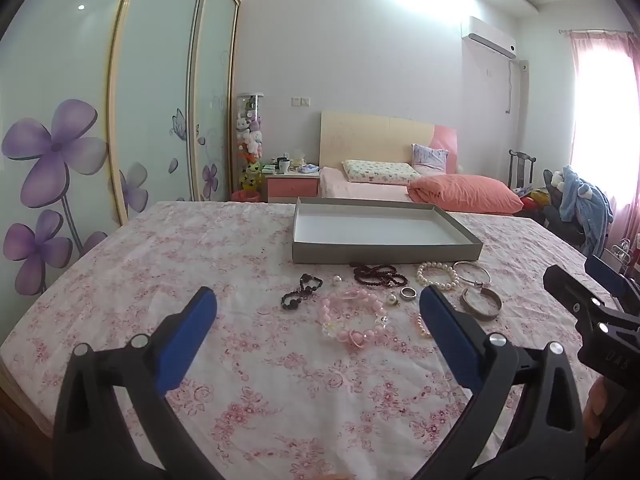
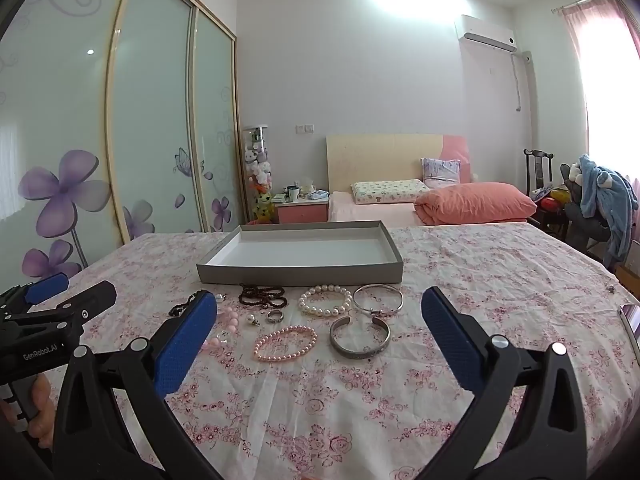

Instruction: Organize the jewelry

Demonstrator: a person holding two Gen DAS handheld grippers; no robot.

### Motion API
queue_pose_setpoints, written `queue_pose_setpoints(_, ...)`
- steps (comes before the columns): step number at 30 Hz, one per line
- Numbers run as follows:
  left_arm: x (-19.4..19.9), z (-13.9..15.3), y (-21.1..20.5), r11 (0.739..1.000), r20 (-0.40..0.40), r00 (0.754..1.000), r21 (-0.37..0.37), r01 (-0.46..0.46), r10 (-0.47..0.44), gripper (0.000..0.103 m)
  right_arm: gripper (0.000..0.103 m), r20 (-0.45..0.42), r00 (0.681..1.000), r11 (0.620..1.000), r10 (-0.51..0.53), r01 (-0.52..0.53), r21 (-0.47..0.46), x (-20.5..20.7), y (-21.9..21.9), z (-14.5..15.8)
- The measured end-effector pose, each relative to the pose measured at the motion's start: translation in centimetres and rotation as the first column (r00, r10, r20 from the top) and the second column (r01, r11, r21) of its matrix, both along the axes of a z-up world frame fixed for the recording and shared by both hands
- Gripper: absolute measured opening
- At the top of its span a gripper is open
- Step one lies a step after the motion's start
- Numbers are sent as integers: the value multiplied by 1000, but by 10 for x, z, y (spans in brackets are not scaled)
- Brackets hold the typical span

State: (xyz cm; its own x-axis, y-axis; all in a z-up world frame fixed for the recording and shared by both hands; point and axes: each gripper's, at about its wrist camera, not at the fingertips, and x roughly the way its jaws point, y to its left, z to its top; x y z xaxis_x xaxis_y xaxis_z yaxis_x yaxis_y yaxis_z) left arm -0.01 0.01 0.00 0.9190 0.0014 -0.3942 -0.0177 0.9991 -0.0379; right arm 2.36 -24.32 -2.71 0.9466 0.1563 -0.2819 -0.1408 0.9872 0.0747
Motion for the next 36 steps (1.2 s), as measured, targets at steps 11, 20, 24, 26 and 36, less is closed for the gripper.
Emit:
queue_pose_setpoints(11, 1, 0, 1, 1000, -9, 1000, -7, 1, -1, 99, 101, 0, 1000, 1000, -2, 2, 0, -1, 0, -1)
queue_pose_setpoints(20, 1, 0, 1, 1000, -14, 1000, -11, 0, 0, 99, 101, -5, 1000, 1000, 0, 0, -1, 2, 2, -3)
queue_pose_setpoints(24, 2, -1, 2, 1000, -14, 1000, -10, -1, 0, 99, 101, -7, 1000, 1000, -1, 1, 0, 2, 2, -3)
queue_pose_setpoints(26, 2, -1, 2, 1000, -14, 1000, -10, -1, 1, 99, 101, -7, 1000, 1000, 0, 0, 0, 2, 1, -3)
queue_pose_setpoints(36, 3, -1, 3, 1000, -17, 1000, -11, 2, -2, 99, 101, -10, 1000, 1000, -1, 1, 2, 3, 1, -4)
